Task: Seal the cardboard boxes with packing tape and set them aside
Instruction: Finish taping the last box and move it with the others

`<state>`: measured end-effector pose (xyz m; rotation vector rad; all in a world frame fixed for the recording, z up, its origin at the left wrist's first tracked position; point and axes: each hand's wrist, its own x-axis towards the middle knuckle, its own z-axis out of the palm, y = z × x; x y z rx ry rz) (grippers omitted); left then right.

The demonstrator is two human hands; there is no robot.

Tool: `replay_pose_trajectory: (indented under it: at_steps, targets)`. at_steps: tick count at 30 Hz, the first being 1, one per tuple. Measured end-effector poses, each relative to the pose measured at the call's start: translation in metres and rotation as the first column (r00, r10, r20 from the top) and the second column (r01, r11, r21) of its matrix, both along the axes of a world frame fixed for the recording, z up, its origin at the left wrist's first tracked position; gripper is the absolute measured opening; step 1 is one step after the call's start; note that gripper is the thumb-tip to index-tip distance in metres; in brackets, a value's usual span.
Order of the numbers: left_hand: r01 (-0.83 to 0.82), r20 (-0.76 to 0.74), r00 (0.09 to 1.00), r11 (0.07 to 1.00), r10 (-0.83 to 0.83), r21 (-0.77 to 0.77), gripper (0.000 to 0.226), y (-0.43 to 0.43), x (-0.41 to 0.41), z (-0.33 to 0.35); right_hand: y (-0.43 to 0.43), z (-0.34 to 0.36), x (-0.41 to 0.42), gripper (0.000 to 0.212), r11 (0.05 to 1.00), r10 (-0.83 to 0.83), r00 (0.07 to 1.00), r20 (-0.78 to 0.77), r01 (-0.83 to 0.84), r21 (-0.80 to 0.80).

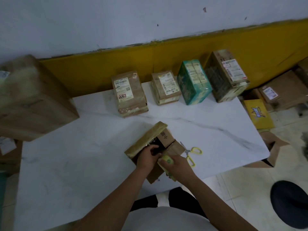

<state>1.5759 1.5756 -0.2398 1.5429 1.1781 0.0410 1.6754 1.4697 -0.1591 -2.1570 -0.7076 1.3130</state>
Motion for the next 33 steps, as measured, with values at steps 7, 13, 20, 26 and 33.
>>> replay_pose_trajectory:
  at_steps: [7, 13, 20, 26, 33]
  targets:
    - [0.332, -0.071, 0.942, 0.884, -0.328, 0.330, 0.023, 0.012, -0.018, 0.009, -0.002, -0.005, 0.001, 0.038, 1.000, 0.011, 1.000, 0.028, -0.012, 0.011]
    - [0.616, -0.225, 0.780, 0.652, -0.584, 0.442, 0.072, 0.002, -0.041, 0.013, -0.003, -0.007, 0.000, 0.038, 0.999, 0.035, 0.998, 0.043, -0.036, 0.025]
    - [0.555, -0.305, 0.830, 0.639, -0.467, 0.532, 0.085, -0.037, -0.041, -0.009, -0.008, -0.004, 0.001, 0.031, 0.996, -0.066, 0.986, -0.152, 0.075, 0.053]
    - [0.478, -0.354, 0.878, 0.625, -0.323, 0.617, 0.084, -0.049, -0.039, -0.017, -0.023, 0.004, 0.006, 0.021, 0.963, -0.193, 0.920, -0.341, 0.245, 0.116]
    - [0.586, -0.510, 0.809, 0.462, -0.292, 0.665, 0.087, -0.046, -0.042, -0.017, -0.037, -0.002, 0.004, 0.017, 0.973, -0.149, 0.949, -0.279, 0.192, 0.132]
